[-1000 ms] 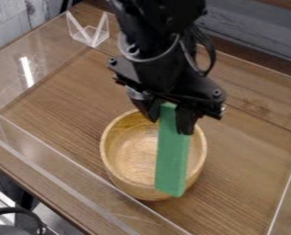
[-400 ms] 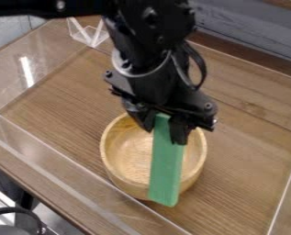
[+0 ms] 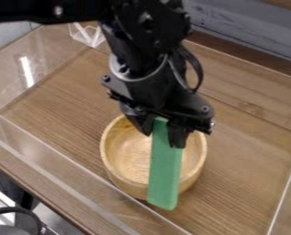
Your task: Put the green block in the brown bowl
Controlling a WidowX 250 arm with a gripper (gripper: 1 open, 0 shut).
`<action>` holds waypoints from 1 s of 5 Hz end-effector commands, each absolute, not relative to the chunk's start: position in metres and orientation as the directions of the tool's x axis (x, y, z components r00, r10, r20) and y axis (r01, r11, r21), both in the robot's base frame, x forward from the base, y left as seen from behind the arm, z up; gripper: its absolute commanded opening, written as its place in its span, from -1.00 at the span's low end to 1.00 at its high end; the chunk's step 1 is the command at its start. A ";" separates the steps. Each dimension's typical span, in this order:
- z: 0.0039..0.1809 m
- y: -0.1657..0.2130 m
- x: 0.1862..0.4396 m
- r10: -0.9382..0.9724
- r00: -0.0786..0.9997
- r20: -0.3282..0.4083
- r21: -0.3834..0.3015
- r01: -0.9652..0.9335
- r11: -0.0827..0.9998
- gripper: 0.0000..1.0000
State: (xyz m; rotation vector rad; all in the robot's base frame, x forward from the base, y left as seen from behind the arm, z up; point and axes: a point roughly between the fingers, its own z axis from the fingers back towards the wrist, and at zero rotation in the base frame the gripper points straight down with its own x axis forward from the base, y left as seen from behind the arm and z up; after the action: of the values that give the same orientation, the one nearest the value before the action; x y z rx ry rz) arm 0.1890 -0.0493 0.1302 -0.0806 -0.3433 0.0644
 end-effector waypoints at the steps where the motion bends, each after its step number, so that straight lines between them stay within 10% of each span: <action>1: 0.136 -0.049 0.194 0.087 0.930 0.356 -0.102 -0.054 0.993 -1.00; 5: 0.131 -0.046 0.195 0.111 0.934 0.339 -0.128 -0.071 0.989 -1.00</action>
State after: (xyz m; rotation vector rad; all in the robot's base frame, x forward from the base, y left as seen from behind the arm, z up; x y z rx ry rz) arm 0.1904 -0.0467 0.1266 -0.1142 -0.3316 0.0882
